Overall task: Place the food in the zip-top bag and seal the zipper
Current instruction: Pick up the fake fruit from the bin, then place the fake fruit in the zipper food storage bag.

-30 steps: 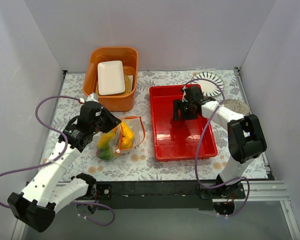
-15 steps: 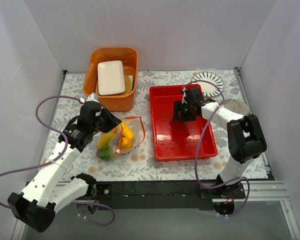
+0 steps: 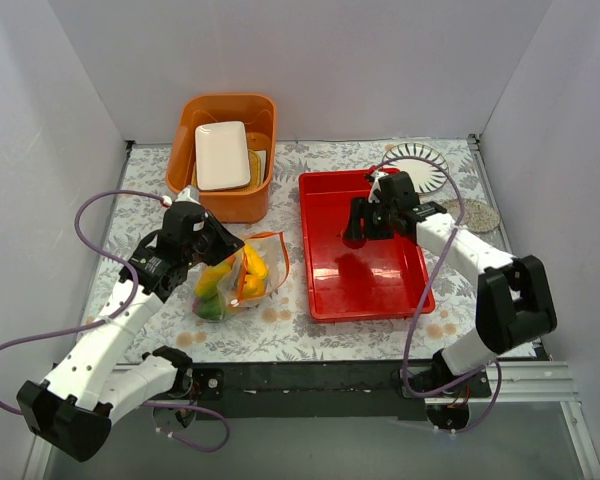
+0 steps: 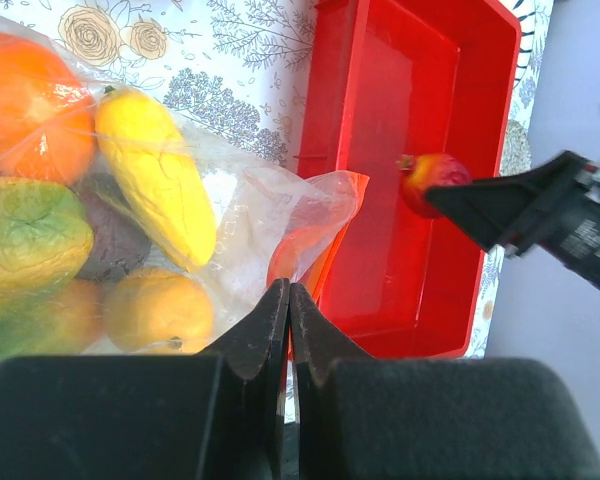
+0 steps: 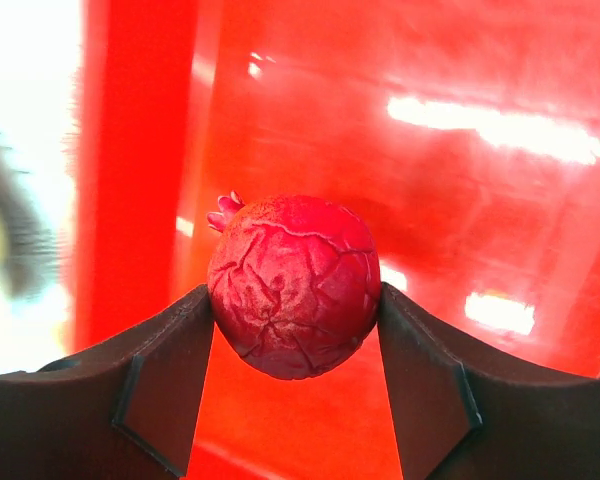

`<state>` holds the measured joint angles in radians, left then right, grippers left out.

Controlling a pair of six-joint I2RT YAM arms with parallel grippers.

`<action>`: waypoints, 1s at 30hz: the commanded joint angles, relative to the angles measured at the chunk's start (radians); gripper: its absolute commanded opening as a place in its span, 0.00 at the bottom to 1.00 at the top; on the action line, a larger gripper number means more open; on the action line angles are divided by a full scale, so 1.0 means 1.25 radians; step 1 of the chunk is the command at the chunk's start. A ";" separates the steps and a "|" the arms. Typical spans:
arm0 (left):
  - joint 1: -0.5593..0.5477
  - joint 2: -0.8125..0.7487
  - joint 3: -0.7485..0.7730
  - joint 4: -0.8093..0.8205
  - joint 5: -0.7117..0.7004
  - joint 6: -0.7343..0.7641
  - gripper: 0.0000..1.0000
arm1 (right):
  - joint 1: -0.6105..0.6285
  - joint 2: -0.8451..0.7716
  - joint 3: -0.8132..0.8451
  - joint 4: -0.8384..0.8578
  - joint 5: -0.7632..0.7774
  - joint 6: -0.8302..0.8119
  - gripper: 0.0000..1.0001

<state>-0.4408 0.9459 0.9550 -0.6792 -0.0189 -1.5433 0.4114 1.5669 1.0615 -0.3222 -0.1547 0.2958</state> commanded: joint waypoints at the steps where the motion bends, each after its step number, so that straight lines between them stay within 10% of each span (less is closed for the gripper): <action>1: 0.000 -0.001 -0.006 -0.004 0.008 0.014 0.00 | 0.041 -0.105 0.000 0.032 -0.028 0.047 0.37; 14: 0.000 0.007 -0.014 0.005 0.014 0.007 0.00 | 0.335 -0.131 -0.012 0.183 0.002 0.134 0.37; 30: 0.000 -0.006 -0.011 -0.012 0.003 0.007 0.00 | 0.415 0.056 0.189 0.162 -0.030 0.116 0.46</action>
<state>-0.4408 0.9565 0.9401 -0.6727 -0.0109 -1.5417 0.9199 1.5829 1.1748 -0.1287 -0.1719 0.4423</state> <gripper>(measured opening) 0.010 0.697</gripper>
